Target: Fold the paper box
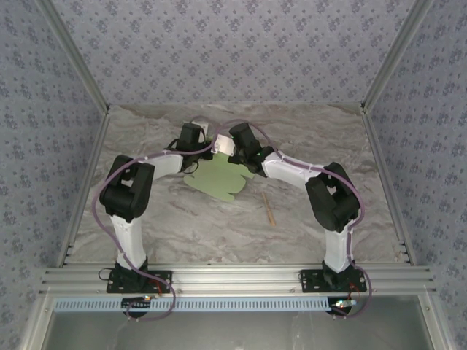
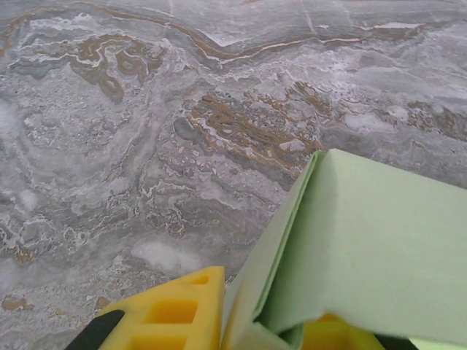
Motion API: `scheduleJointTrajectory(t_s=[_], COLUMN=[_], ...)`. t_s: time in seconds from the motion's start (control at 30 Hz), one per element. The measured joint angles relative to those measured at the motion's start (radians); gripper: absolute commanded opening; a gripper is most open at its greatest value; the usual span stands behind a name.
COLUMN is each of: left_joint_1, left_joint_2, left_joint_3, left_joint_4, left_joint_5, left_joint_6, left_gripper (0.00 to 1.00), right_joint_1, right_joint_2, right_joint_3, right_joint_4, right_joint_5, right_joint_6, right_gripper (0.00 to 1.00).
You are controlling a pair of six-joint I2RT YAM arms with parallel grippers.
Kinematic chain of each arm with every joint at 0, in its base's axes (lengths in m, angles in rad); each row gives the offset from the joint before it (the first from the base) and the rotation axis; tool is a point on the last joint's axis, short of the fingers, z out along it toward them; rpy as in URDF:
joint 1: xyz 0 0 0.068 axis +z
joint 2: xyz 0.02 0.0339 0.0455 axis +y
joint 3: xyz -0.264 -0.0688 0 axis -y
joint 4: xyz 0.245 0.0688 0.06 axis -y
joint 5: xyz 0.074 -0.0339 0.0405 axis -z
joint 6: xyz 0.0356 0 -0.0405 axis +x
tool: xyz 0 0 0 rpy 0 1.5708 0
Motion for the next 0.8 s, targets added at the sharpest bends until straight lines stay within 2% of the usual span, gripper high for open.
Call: scheduleJointTrajectory(t_s=[0.33,0.5,0.8], left_joint_1=[-0.044,-0.065,-0.073], left_joint_2=[0.0,0.0,0.0], left_joint_3=[0.013,0.002,-0.039], left_joint_4=[-0.03,-0.008,0.096], left_joint_5=[-0.142,-0.201,-0.198], left_joint_6=[-0.081,-0.136,-0.162], left_gripper=[0.1,0.11,0.24], right_joint_1=[0.006,0.006,-0.01], right_joint_2=[-0.004,-0.004,-0.018], right_joint_3=[0.0,0.001,0.003], right_joint_4=[-0.004,-0.003,-0.031], right_joint_5=[-0.016,-0.021,-0.036], right_joint_6=[0.068,0.093,0.102], right_gripper=[0.0,0.0,0.0])
